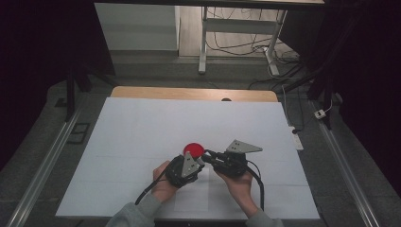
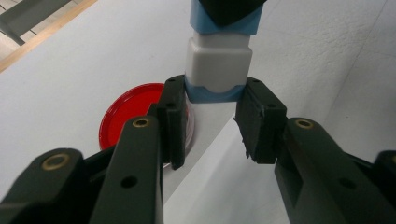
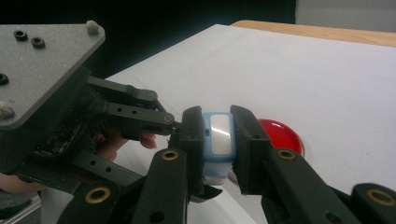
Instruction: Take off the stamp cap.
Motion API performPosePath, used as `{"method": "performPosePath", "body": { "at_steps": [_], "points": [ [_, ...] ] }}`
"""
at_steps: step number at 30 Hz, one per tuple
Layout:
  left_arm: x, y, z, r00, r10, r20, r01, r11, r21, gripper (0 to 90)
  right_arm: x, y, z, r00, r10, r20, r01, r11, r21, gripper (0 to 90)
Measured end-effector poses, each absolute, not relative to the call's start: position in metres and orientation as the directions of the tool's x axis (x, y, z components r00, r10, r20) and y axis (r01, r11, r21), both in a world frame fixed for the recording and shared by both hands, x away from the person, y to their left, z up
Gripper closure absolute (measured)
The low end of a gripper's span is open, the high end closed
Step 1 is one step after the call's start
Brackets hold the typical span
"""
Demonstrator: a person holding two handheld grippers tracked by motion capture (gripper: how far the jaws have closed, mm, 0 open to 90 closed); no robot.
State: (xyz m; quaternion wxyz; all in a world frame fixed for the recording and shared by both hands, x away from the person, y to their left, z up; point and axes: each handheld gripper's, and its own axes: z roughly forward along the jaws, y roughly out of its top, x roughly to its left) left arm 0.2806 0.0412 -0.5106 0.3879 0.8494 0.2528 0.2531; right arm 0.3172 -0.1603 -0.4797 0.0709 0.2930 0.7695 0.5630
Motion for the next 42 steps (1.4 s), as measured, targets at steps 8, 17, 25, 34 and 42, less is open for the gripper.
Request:
{"method": "performPosePath", "body": {
  "at_steps": [8,17,25,34,42],
  "points": [
    [0.2797,0.0404,-0.5112,0.743,0.62,0.254,0.221,-0.585,0.781,64.6,0.3174,-0.1604,-0.4801,-0.815,0.532,0.23,0.379,0.19,0.906,75.1],
    [0.2795,0.0413,-0.5111,0.746,0.615,0.257,0.217,-0.589,0.778,65.7,0.317,-0.16,-0.4807,-0.814,0.533,0.231,0.38,0.188,0.906,75.1],
    [0.2796,0.0417,-0.5118,0.746,0.618,0.249,0.226,-0.587,0.777,66.0,0.3159,-0.1593,-0.4813,-0.81,0.54,0.227,0.379,0.187,0.906,75.2],
    [0.2793,0.0411,-0.5126,0.745,0.616,0.256,0.228,-0.596,0.77,66.2,0.3151,-0.1581,-0.4822,-0.81,0.545,0.217,0.374,0.196,0.906,75.2],
    [0.2788,0.0408,-0.5135,0.742,0.616,0.264,0.227,-0.602,0.766,66.3,0.3121,-0.1544,-0.481,-0.814,0.554,0.174,0.348,0.227,0.91,75.2]
  ]
}}
